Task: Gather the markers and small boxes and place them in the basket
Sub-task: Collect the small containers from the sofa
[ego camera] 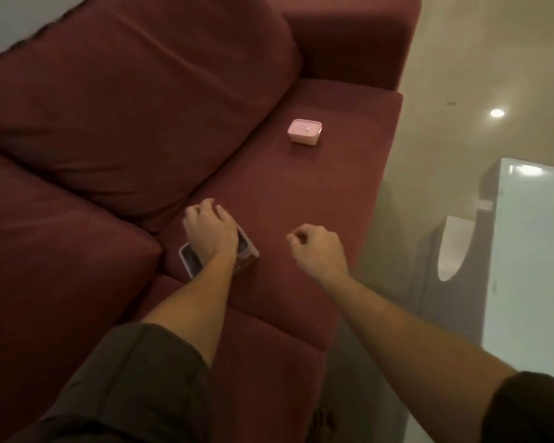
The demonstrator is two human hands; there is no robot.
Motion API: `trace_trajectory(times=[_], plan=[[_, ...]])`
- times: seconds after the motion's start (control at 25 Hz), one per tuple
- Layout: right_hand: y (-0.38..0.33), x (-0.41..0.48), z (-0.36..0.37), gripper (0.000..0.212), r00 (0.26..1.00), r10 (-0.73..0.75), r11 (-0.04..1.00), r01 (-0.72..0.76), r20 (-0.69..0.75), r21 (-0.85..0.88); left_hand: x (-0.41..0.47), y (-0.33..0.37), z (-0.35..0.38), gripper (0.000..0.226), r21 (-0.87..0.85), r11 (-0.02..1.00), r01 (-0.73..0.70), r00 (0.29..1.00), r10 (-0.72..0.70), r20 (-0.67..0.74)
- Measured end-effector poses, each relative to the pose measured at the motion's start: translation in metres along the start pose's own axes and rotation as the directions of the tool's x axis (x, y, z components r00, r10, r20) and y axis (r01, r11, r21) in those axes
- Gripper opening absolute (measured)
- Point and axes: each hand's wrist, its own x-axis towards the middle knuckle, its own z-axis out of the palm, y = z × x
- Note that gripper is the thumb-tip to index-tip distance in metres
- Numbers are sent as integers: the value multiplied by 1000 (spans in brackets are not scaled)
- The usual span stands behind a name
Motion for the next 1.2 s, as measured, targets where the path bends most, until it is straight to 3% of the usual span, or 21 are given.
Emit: trace_trajectory(times=[0.08, 0.2, 0.28, 0.44, 0.6, 0.72, 0.84, 1.0, 1.08, 1.2], plan=[[-38, 13, 36, 31, 999, -29, 999, 29, 35, -15, 24, -39, -11, 39, 90, 980, 176, 984, -173, -50], [-68, 33, 72, 31, 999, -25, 995, 29, 46, -97, 27, -77, -14, 42, 94, 863, 496, 863, -502, 54], [-74, 42, 86, 32, 996, 20, 990, -7, 85, -143, 24, -87, -12, 46, 42, 837, 545, 826, -545, 143], [-71, 42, 75, 29, 996, 65, 975, -52, 56, -215, 23, -57, -4, 49, -18, 906, 423, 899, -416, 139], [-29, 34, -1, 29, 960, 249, 966, -255, -128, -33, 10, 32, 11, 35, -145, 965, 220, 957, -185, 222], [22, 17, -71, 28, 861, 415, 910, -395, -293, 128, -32, 118, 37, 31, -272, 962, -12, 920, 117, 374], [85, -18, -141, 30, 680, 581, 812, -522, -447, 260, -106, 207, 63, 33, -357, 895, -266, 775, 419, 473], [174, -80, -211, 26, 431, 773, 625, -641, -466, 445, -217, 291, 89, 27, -457, 720, -522, 440, 686, 580], [216, -109, -231, 22, 334, 846, 525, -662, -417, 535, -271, 313, 106, 23, -502, 628, -594, 266, 743, 614], [262, -139, -241, 19, 253, 918, 392, -681, -304, 618, -331, 324, 136, 27, -505, 575, -644, 132, 733, 667]])
